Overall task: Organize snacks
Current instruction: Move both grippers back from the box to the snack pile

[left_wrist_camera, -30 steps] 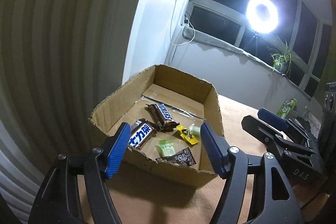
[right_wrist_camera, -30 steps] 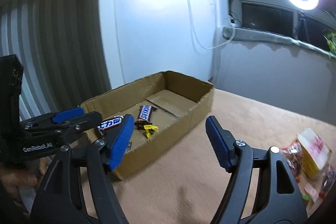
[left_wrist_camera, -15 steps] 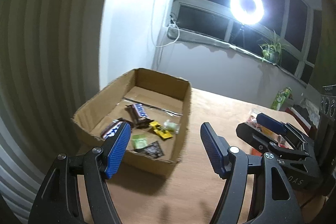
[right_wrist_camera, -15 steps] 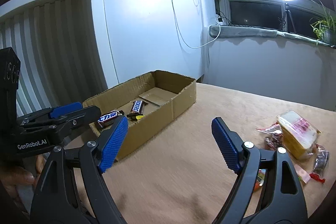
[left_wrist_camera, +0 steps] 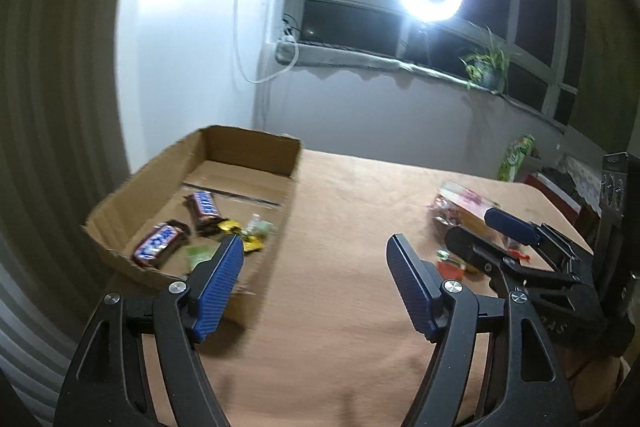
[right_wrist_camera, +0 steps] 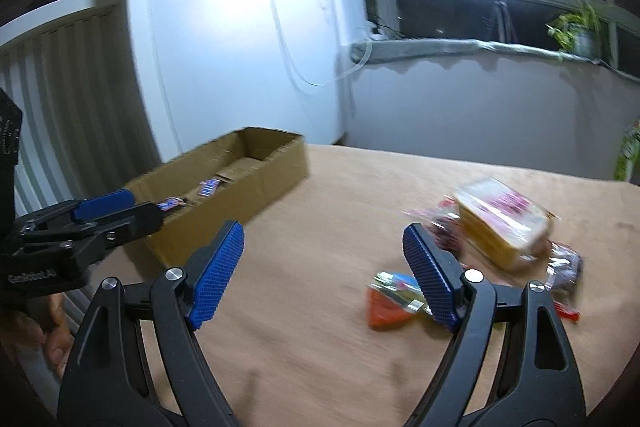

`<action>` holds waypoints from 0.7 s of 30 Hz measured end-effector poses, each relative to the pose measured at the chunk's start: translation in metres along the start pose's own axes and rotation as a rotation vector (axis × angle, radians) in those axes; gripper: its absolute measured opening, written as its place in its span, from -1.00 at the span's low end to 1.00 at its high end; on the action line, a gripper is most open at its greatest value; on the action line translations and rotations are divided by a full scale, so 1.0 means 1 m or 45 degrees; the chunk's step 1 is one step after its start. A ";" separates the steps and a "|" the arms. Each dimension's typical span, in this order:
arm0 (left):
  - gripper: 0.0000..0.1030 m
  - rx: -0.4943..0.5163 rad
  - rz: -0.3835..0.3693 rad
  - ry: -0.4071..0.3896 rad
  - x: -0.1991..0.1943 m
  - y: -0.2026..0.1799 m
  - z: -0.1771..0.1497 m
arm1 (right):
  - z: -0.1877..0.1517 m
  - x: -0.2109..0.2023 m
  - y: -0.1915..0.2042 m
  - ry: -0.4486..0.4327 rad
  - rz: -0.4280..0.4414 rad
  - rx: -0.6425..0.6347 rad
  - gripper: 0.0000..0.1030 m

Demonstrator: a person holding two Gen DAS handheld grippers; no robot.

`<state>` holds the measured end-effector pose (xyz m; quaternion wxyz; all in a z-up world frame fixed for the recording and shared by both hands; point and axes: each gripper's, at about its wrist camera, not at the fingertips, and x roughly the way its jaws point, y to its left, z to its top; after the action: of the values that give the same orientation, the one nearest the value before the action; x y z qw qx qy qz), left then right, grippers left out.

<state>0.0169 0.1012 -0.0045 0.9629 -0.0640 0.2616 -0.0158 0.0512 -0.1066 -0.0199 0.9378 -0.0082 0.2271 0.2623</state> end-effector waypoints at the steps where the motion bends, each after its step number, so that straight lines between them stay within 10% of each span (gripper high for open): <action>1: 0.44 0.012 -0.011 0.011 0.003 -0.006 -0.001 | -0.002 -0.002 -0.006 0.007 -0.015 0.005 0.64; 21: 0.55 0.249 -0.189 0.181 0.058 -0.101 -0.021 | -0.027 -0.032 -0.146 0.218 -0.359 0.128 0.64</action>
<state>0.0566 -0.0051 -0.0388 0.9398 0.0123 0.3209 -0.1168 0.0879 -0.2520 -0.0455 0.9418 -0.0152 0.3156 0.1147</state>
